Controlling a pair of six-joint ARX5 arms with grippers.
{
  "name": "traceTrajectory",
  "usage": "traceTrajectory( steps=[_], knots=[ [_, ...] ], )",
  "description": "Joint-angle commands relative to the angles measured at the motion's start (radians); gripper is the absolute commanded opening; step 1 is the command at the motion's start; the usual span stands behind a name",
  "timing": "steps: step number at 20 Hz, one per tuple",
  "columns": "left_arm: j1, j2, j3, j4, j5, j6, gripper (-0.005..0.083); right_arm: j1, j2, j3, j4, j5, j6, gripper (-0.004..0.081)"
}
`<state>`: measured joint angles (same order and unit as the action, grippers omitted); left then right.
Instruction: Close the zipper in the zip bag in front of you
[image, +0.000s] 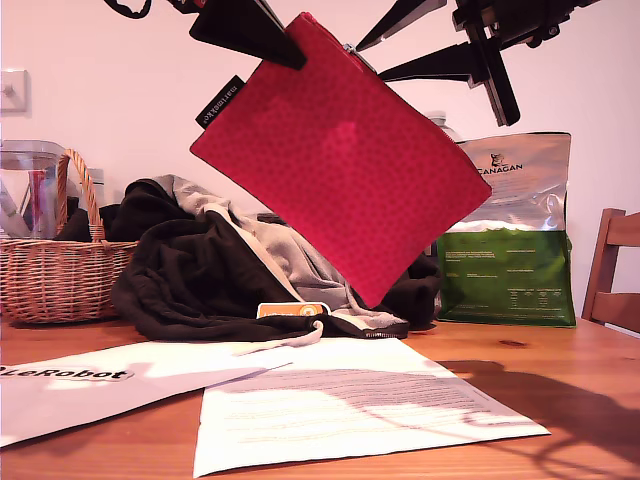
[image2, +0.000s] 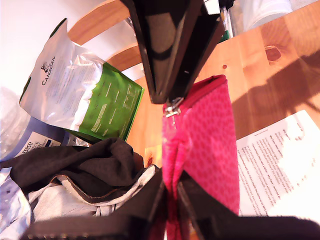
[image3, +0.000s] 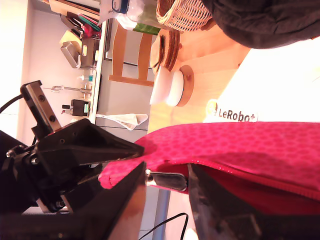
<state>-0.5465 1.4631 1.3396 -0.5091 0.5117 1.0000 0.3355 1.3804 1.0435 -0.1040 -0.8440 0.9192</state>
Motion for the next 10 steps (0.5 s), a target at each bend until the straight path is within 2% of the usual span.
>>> traceTrajectory(
  steps=[1, 10],
  knots=[
    [0.0, 0.001, 0.005, 0.012, 0.011, -0.007, -0.0021, 0.009, 0.011, -0.013, 0.017, -0.014, 0.001, 0.0227],
    [0.001, 0.001, 0.005, 0.008, -0.004, -0.01, -0.0021, 0.011, 0.011, -0.013, 0.018, -0.048, -0.001, 0.0133]
  ],
)
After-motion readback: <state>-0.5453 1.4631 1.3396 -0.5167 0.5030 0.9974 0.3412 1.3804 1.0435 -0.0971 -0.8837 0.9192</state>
